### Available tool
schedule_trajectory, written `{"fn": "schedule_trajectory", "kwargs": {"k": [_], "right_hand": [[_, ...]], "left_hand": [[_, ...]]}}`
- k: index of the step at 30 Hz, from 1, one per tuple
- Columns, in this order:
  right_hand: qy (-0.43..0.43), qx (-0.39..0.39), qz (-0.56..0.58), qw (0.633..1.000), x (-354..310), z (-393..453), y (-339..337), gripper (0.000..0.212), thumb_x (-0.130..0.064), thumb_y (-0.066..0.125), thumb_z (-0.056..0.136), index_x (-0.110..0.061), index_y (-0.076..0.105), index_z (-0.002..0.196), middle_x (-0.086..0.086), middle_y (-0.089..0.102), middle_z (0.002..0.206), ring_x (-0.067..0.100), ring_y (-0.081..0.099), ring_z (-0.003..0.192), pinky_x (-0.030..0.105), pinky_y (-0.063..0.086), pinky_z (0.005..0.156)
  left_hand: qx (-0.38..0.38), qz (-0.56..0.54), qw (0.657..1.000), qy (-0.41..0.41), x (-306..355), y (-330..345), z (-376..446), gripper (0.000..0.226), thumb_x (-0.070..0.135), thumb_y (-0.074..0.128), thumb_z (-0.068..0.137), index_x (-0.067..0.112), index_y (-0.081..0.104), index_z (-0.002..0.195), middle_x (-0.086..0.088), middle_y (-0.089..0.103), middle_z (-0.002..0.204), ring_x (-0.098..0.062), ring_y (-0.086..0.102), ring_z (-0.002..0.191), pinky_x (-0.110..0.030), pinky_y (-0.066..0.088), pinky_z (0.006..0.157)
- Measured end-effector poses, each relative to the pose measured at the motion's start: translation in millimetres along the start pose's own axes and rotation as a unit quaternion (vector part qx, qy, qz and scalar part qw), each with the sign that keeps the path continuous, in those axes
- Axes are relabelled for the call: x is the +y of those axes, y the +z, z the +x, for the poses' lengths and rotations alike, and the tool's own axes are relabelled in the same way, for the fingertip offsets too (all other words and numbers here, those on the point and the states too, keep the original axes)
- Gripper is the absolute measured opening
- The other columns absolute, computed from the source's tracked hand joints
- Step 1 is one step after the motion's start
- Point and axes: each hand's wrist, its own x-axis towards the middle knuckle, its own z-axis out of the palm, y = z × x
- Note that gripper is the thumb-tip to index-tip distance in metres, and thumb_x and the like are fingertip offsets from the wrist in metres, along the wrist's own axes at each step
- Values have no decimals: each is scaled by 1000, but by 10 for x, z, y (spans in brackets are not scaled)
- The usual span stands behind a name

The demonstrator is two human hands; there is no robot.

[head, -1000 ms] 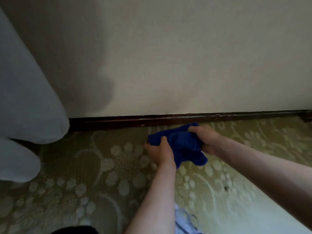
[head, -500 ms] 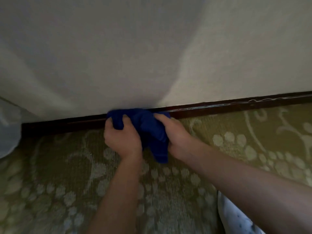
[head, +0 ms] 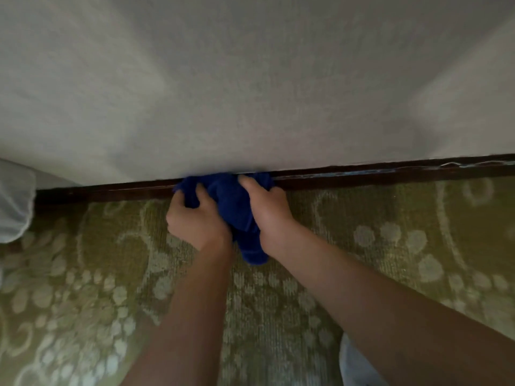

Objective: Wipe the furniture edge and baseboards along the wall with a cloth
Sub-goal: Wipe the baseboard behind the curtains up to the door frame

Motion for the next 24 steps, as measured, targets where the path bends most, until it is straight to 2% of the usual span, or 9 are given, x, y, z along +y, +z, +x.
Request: {"fn": "schedule_trajectory", "kwargs": {"k": [2, 4, 7, 9, 13, 17, 21, 24], "right_hand": [[-11, 0, -26, 1000, -16, 41, -31, 46, -36, 63, 90, -9, 47, 124, 10, 59, 116, 30, 60, 103, 42, 52, 89], [-4, -21, -40, 999, 40, 97, 22, 39, -32, 64, 90, -7, 50, 117, 11, 61, 110, 30, 61, 97, 40, 52, 83], [12, -71, -23, 997, 122, 103, 332, 42, -22, 63, 90, -4, 52, 127, 17, 63, 120, 30, 64, 98, 34, 52, 73], [12, -72, -18, 997, 146, 124, 509, 44, -17, 59, 91, -4, 51, 131, 20, 61, 125, 34, 63, 106, 35, 51, 77], [-7, -55, -18, 998, 87, 140, 386, 36, -17, 57, 90, -2, 55, 123, 21, 63, 119, 35, 64, 103, 37, 50, 75], [-43, 1, -3, 999, 8, 142, -119, 28, -16, 59, 88, -1, 63, 111, 20, 69, 104, 31, 66, 80, 33, 51, 65], [-38, 2, -12, 999, 21, 144, -201, 27, -17, 60, 88, -5, 63, 113, 18, 70, 103, 32, 67, 82, 36, 55, 67], [-29, -72, -38, 996, 180, 185, 207, 30, -11, 60, 88, 1, 61, 116, 23, 68, 112, 33, 68, 92, 42, 56, 79]], "left_hand": [[22, -30, 999, -19, 5, 30, -54, 30, 25, 59, 93, 6, 71, 113, -12, 73, 103, -17, 64, 86, -34, 54, 81], [41, -25, 999, -25, -43, -28, 49, 31, 25, 60, 93, 6, 71, 114, -13, 73, 103, -21, 67, 90, -33, 53, 80], [28, 50, 998, -25, -38, -269, 411, 23, 22, 60, 92, 1, 69, 91, -18, 68, 86, -28, 63, 81, -32, 41, 66], [4, 105, 994, -6, -50, -384, 573, 21, 19, 59, 91, 6, 58, 74, -12, 56, 68, -24, 52, 70, -27, 28, 59], [-5, 130, 990, 49, 3, -330, 493, 27, 16, 60, 86, 5, 50, 63, -7, 49, 58, -25, 50, 63, -31, 30, 59], [-63, 136, 977, 150, 33, -154, 107, 31, 14, 59, 85, 9, 42, 60, -3, 43, 53, -22, 40, 54, -29, 18, 56], [-113, 194, 950, 216, -27, -246, 130, 21, 19, 58, 89, 6, 60, 72, -12, 59, 64, -26, 51, 60, -31, 31, 57], [-68, 246, 942, 217, -184, -449, 529, 20, 19, 57, 89, 3, 66, 80, -20, 65, 72, -37, 61, 68, -39, 42, 59]]}}
